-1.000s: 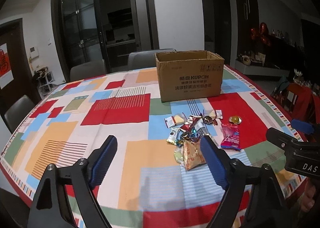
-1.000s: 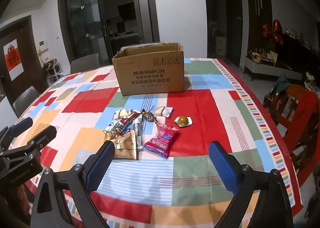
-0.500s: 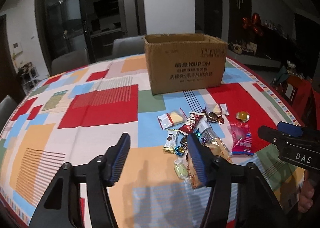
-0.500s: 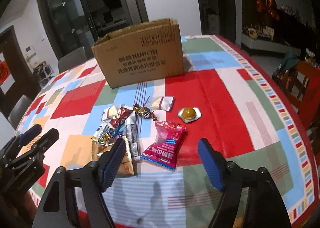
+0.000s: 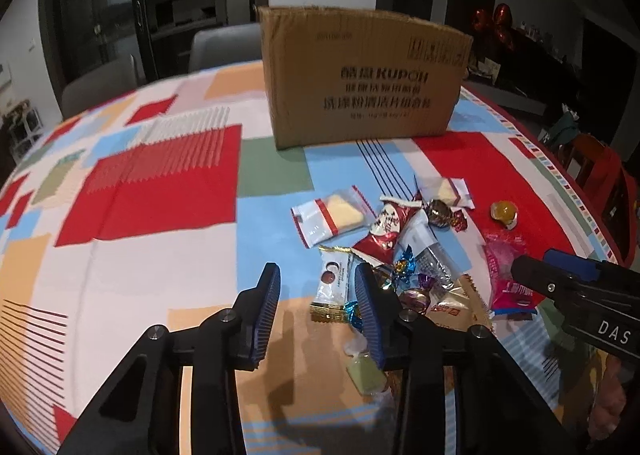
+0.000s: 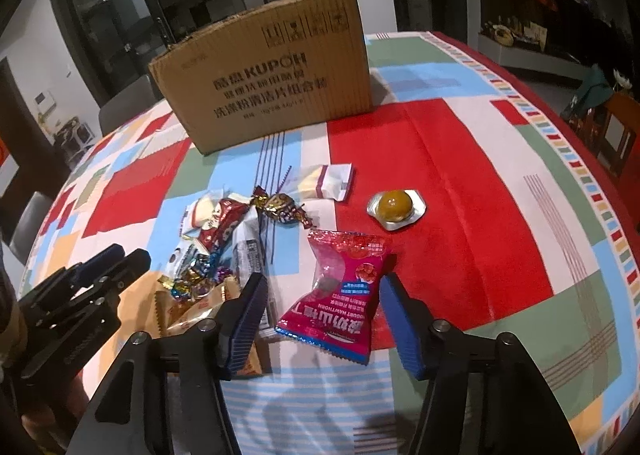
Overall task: Organize snacks
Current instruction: 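Grasp the gold-wrapped bar with the left tool while the right tool grasps the pink hawthorn bag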
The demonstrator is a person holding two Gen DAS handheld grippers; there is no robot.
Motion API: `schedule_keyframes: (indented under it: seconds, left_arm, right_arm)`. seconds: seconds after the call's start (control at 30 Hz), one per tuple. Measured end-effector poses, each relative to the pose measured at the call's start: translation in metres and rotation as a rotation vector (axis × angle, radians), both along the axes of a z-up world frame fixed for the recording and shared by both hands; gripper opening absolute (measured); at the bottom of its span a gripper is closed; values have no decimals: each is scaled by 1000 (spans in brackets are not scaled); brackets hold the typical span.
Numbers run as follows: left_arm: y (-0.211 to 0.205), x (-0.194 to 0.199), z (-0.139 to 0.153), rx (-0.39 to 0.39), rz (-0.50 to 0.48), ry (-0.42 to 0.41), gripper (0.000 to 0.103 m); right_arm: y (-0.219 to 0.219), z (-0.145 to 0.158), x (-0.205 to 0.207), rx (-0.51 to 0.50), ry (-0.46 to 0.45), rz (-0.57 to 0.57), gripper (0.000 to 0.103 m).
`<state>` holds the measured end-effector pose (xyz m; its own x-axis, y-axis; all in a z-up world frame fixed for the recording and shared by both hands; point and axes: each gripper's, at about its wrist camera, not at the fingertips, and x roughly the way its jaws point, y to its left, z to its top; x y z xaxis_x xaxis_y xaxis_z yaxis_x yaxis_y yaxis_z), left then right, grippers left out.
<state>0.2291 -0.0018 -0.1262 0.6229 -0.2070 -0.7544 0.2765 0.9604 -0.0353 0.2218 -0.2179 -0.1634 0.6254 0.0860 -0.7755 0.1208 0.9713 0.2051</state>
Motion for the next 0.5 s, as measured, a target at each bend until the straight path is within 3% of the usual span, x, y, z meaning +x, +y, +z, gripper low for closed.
schedule_keyframes:
  seconds: [0.13,0.5]
  left_arm:
    - [-2,7,-11,-18,-11,47,34]
    - [-8,23,-22,-22,-5,71,29]
  right_arm:
    - [-1,-6,5,14,19,-4,56]
    - [2,-14,13,14,32,1,52]
